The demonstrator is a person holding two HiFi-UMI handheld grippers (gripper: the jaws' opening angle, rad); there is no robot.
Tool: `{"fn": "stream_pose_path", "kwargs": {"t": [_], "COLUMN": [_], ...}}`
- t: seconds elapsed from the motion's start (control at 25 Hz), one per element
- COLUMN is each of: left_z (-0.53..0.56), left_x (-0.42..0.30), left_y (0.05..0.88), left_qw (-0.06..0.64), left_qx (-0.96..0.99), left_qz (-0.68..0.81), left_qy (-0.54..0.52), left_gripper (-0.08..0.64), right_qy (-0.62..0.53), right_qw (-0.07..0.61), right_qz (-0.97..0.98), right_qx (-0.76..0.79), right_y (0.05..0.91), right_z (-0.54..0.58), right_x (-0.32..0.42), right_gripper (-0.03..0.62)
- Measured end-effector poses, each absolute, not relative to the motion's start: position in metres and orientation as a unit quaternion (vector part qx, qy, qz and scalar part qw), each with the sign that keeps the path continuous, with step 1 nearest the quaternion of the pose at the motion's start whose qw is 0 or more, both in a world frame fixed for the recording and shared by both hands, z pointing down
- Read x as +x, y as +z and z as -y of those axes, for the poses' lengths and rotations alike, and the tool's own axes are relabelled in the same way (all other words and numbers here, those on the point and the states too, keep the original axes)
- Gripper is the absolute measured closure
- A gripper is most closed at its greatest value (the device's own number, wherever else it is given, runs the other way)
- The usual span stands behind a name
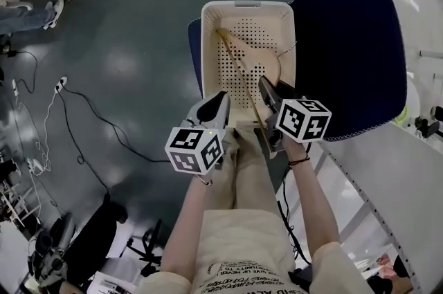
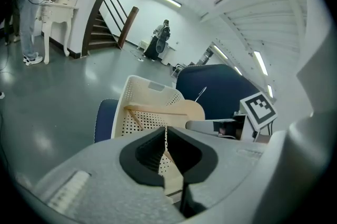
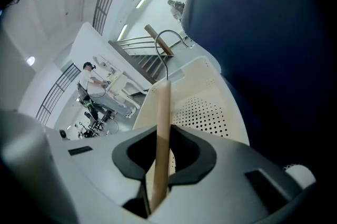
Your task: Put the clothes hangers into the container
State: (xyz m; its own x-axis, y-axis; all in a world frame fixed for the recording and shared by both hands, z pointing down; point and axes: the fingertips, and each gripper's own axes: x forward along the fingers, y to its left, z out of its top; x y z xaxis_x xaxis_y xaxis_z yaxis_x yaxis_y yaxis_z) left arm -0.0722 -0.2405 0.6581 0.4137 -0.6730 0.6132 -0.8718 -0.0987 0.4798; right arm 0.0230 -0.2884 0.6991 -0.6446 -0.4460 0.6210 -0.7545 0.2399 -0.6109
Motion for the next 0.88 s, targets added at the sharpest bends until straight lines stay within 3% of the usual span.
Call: {"fn": "stream_pose_path", "kwargs": {"t": [0.64,0.88], "left_z": [0.246,0.247], "left_x": [-0.056,-0.058], "left_y": [0.681,0.683], "left_qw": [0.419,0.42], "left_qx": [0.74,0.739], "left_qz": [0.511,0.514], "left_qy": [0.119,0.118], "left_gripper": [0.532,0.532], "right_qy": [0.473,0.489], "right_qw": [0.239,0.24], "right_qz": [0.718,0.7], "right_qx": [0.452,0.461], "right_y": [0.735,0.746], "right_z": [0.297,0.294], "right_x": [0.046,0.041], "right_gripper": [0.52,0.457]}}
